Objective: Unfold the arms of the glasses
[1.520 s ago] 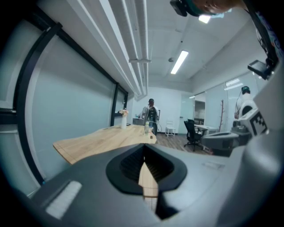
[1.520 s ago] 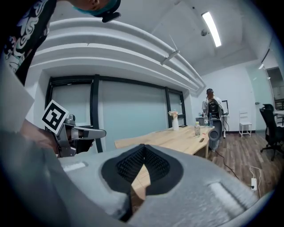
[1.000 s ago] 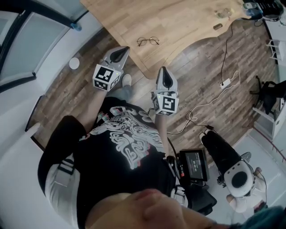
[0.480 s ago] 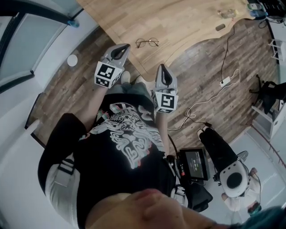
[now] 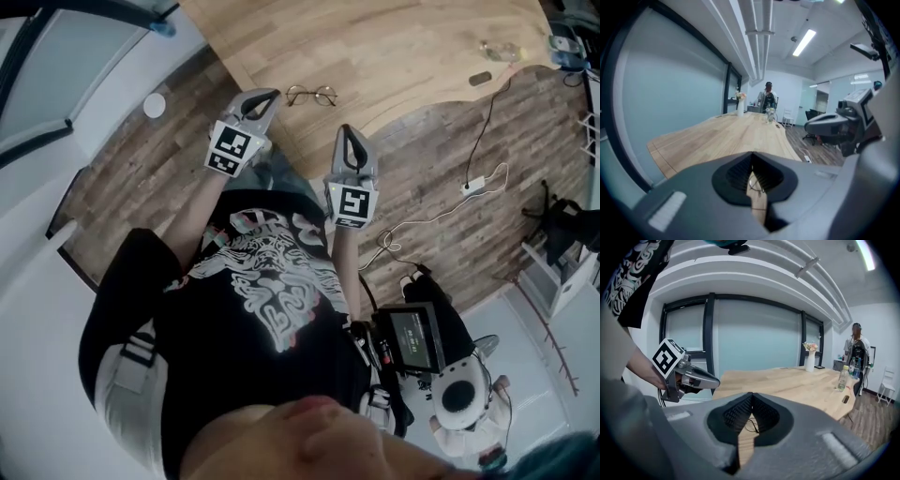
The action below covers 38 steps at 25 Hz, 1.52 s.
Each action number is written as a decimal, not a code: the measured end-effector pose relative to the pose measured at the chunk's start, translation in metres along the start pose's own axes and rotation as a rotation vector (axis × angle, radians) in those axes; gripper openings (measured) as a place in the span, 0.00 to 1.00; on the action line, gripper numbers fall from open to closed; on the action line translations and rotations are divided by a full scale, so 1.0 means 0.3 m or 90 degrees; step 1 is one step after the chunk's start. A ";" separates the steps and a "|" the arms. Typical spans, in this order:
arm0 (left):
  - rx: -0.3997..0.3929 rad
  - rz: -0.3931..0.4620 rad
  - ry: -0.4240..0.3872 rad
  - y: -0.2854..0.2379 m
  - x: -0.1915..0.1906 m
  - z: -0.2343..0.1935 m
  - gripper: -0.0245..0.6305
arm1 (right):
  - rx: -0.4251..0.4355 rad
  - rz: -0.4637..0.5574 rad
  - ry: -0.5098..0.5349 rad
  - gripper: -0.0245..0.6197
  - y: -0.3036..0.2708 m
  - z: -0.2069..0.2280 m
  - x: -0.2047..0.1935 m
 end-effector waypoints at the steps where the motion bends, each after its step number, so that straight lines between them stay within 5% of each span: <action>1: 0.004 -0.006 0.003 -0.017 -0.008 -0.005 0.02 | 0.005 -0.003 0.002 0.04 -0.015 0.012 -0.007; 27: 0.011 -0.199 -0.010 -0.230 -0.342 0.005 0.02 | 0.141 -0.089 -0.004 0.04 -0.218 -0.010 -0.253; 38: 0.005 -0.256 -0.022 -0.290 -0.394 0.021 0.12 | 0.152 -0.094 -0.012 0.04 -0.232 0.014 -0.282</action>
Point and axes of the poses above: the fingertips, and each gripper's own axes: y backward along the fingers, z to its right, x out of its top, the point moved 4 cm from there along y, backward along the fingers, and after that the axes turned 11 degrees about y, right-handed, at the moved point
